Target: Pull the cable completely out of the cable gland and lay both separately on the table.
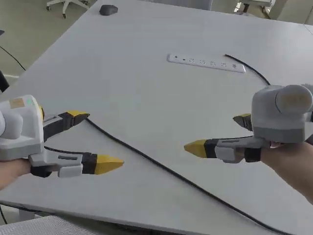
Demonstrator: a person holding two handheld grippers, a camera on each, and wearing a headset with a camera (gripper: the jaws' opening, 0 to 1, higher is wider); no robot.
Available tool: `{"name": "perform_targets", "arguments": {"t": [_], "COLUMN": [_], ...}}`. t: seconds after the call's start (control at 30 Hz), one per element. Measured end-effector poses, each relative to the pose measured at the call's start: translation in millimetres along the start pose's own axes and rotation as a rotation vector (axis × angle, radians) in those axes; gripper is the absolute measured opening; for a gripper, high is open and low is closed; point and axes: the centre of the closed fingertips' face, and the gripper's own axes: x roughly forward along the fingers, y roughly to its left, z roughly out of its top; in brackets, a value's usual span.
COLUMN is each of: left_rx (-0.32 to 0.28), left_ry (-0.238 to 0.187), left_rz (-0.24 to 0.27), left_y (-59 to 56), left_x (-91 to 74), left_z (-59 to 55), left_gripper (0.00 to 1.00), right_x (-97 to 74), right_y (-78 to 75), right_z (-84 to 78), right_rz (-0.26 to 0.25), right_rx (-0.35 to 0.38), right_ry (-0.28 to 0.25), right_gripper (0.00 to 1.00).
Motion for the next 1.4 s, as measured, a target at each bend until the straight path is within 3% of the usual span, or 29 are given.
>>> {"name": "perform_targets", "arguments": {"t": [0.13,0.27,0.43,0.7,1.07,1.4], "left_rx": [0.019,0.009,0.003,-0.007,-0.031,-0.048], "left_ry": [-0.007,0.002,-0.018,0.023,0.047,0.036], "left_rz": [0.013,0.027,0.037,0.046,0.048,0.063], "left_y": [-5.8,-12.8,-25.2,-33.2,-42.0,-44.1], "left_x": [-0.5,-0.7,-2.8,-4.6,-4.9,-8.0], "left_z": [14.4,21.5,32.9,29.1,18.8,21.6], "left_gripper": [0.99,0.99,0.99,0.99,0.99,0.99], "right_x": [-27.4,-49.6,-72.7,-97.3,-105.0,-110.9], "right_y": [-14.9,-23.9,-29.7,-28.6,-32.6,-36.8], "right_z": [-10.0,-17.1,-23.7,-39.1,-48.9,-58.2], "right_rz": [-0.047,-0.074,-0.106,-0.125,-0.138,-0.153], "right_rx": [0.053,0.095,0.122,0.126,0.117,0.105], "right_ry": [-0.039,-0.071,-0.106,-0.102,-0.092,-0.081], "right_gripper": [0.91,0.92,0.94,0.95,0.93,0.95]}}
